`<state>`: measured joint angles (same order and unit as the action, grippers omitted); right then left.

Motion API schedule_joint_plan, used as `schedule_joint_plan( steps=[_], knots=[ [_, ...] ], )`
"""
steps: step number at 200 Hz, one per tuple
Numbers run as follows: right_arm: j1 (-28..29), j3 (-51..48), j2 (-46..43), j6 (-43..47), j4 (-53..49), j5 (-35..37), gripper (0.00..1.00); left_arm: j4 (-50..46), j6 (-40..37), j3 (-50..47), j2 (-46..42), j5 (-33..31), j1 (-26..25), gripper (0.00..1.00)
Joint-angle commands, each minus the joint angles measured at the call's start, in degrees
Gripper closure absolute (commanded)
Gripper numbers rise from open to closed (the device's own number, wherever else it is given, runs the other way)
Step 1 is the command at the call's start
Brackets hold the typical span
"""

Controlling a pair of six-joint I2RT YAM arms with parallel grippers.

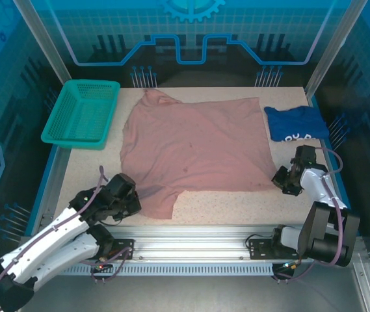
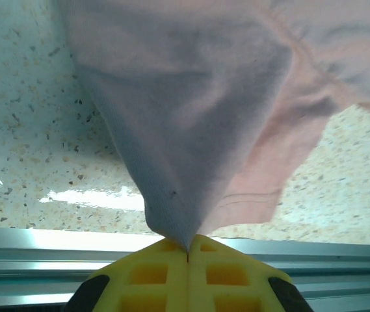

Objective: Fold the inside-out t-shirt

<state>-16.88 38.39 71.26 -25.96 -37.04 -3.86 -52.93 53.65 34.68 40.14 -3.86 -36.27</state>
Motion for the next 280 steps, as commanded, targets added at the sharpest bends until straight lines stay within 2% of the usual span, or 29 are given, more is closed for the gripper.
schedule_joint_plan(
  steps=[1, 28, 60, 107, 156, 204, 280],
  knots=[
    [0.3, 2.7, 1.1, -0.5, -0.4, -2.2, 0.97, -0.6, -3.9, 4.8, 0.9, 1.0, 5.2, 1.00],
    [0.6, 6.9, 4.5, 0.6, 0.3, -1.9, 0.96, 4.3, -11.9, 9.2, 6.0, 6.0, 14.8, 1.00],
    [1.1, 11.6, 9.5, 1.4, 0.8, -2.1, 0.95, 10.7, -17.4, 15.6, 14.8, 7.9, 19.8, 1.00],
    [3.8, 20.4, 16.3, 1.6, 1.0, -1.1, 0.94, 15.7, -21.4, 24.6, 27.7, 9.2, 23.7, 1.00],
    [4.7, 26.0, 22.2, 2.1, 1.2, -1.3, 0.94, 17.1, -22.9, 32.2, 36.0, 10.7, 28.3, 1.00],
    [5.2, 30.2, 26.2, 2.3, 0.9, -1.1, 0.94, 17.2, -24.1, 39.0, 42.6, 11.2, 30.9, 1.00],
    [7.5, 36.9, 32.1, 2.7, -0.5, -0.8, 0.95, 17.7, -24.9, 43.6, 49.1, 12.4, 33.5, 1.00]
  ],
)
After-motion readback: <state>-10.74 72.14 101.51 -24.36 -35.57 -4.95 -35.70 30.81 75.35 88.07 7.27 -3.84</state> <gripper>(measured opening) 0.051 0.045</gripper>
